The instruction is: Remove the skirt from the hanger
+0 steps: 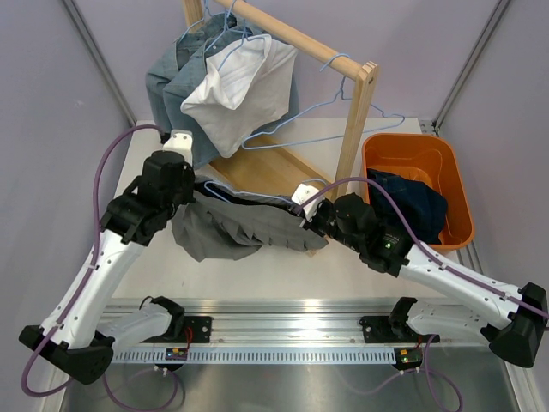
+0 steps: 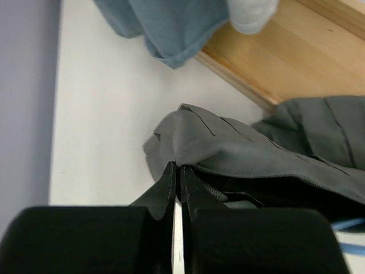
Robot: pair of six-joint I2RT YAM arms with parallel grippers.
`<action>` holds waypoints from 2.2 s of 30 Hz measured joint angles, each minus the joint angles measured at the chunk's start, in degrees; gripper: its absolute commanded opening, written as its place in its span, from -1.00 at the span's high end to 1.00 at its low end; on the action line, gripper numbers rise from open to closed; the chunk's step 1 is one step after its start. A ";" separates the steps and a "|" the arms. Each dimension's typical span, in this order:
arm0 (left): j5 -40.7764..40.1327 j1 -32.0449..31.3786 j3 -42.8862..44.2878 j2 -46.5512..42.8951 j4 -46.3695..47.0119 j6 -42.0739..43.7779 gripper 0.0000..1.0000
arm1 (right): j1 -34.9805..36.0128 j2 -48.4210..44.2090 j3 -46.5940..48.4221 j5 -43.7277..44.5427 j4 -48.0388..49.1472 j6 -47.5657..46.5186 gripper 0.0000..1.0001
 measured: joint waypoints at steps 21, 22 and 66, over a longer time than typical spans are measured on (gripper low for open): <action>35.71 1.62 -8.61 -19.71 10.80 12.07 -0.87 | -1.73 8.04 8.83 -6.12 -9.84 1.09 1.00; 39.60 1.62 -8.61 -19.15 11.43 14.10 -0.86 | -1.75 8.79 9.81 -7.19 -10.78 -0.13 1.00; 49.31 -12.66 -11.08 -3.67 3.69 27.76 1.00 | -5.92 11.63 21.05 -24.22 -27.36 -16.31 0.09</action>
